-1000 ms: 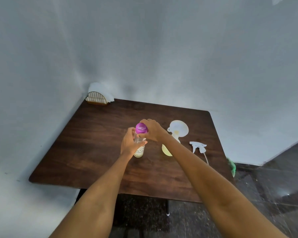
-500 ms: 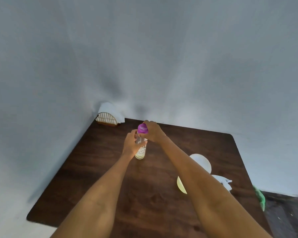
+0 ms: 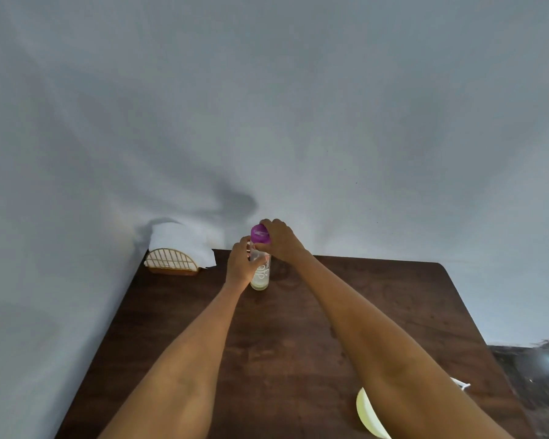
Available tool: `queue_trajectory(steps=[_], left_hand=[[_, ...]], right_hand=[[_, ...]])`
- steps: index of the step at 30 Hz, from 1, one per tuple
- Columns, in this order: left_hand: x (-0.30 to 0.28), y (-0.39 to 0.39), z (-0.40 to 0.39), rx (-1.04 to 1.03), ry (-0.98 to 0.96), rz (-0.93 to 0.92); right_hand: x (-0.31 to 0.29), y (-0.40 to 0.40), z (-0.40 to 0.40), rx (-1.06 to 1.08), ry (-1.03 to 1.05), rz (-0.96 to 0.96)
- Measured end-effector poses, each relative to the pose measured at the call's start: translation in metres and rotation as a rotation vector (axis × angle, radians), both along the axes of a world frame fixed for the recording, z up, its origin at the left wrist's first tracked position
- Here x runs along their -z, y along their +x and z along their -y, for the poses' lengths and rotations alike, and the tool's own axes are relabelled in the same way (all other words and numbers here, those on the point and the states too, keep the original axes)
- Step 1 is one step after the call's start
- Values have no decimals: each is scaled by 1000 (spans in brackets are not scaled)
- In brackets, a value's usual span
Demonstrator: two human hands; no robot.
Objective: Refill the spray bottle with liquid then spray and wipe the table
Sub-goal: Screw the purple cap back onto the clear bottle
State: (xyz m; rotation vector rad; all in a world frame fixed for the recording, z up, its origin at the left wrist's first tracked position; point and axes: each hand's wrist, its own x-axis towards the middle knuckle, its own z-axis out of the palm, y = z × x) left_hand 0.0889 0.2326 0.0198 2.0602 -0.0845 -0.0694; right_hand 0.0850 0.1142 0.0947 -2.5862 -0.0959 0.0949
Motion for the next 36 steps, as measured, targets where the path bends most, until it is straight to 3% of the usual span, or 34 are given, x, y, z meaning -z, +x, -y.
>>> queue_trajectory(steps=[8, 19, 27, 36], left_hand=[[2, 30, -5, 3, -31, 31], [4, 4, -6, -20, -27, 47], [31, -114, -16, -52, 46, -124], [38, -279, 3, 21, 157, -171]], right_hand=[[7, 34, -9, 40, 26, 15], [-5, -8, 0, 77, 38, 57], [-4, -116, -1, 128, 108, 119], [30, -281, 9, -3, 216, 87]])
